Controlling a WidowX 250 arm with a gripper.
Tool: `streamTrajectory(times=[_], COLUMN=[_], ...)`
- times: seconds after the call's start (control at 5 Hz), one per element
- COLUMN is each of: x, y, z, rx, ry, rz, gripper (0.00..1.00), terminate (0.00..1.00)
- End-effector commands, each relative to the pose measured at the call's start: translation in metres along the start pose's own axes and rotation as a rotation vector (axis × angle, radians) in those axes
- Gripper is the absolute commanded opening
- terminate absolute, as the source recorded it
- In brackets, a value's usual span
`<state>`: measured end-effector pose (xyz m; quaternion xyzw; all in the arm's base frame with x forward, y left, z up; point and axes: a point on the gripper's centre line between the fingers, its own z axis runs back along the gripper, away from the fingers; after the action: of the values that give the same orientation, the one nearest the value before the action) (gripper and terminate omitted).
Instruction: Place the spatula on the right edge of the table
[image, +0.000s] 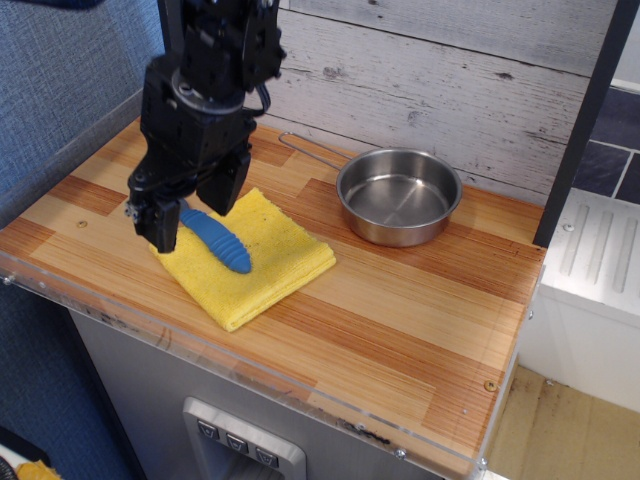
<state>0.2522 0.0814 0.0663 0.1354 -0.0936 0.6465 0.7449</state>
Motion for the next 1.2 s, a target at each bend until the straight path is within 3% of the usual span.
streamTrajectory(times=[0.0,0.8,1.0], x=[0.012,0.004,0.003], y=[-0.010,-0.040,-0.039], z=[-0.015,-0.018,-0.031], rx=[0.026,0.031,-0.020], ry=[-0.013,-0.043,-0.008], rz=[-0.015,-0.051,-0.062], gripper=[1.00,1.00,1.00], terminate=[0.00,0.00,0.00])
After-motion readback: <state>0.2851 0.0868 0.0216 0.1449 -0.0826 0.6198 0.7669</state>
